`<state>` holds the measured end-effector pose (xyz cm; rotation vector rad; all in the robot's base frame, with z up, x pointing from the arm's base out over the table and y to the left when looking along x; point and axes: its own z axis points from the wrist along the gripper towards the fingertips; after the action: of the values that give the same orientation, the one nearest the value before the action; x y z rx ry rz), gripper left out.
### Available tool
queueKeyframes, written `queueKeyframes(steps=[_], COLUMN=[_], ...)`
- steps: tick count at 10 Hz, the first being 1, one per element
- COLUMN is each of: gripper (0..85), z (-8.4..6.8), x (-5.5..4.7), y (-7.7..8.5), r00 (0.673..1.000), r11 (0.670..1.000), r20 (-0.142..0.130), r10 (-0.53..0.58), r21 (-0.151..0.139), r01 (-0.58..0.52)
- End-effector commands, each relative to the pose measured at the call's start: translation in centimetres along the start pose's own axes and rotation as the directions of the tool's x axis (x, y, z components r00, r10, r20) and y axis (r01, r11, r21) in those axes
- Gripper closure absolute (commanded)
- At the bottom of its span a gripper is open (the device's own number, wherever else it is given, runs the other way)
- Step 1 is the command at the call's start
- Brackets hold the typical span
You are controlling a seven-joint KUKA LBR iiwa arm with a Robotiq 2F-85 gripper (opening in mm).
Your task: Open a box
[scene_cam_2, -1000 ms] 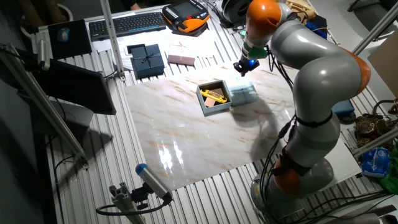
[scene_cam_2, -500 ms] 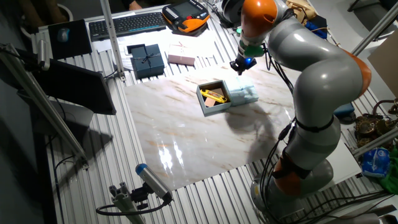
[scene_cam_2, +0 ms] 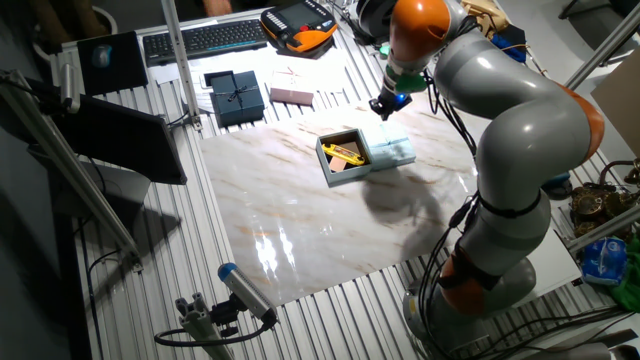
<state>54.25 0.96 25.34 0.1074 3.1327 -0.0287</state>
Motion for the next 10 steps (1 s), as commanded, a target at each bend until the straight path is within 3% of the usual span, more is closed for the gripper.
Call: queueKeyframes(steps=[1,3,7,10], gripper=[85.0,85.0,85.0,85.0], z=[0.0,0.1,-0.4,-0.3], x=[0.2,0.5,1.0,1.5], y=[0.4,1.5,1.8,2.2], r00=[1.0,1.0,1.0,1.0], r11=[1.0,1.0,1.0,0.999], r20=[-0.003,-0.006,-0.008,0.011], r10=[-0.003,-0.003,-0.026,-0.022], r21=[-0.001,-0.003,0.011,0.024], r01=[0.003,0.003,0.026,0.022])
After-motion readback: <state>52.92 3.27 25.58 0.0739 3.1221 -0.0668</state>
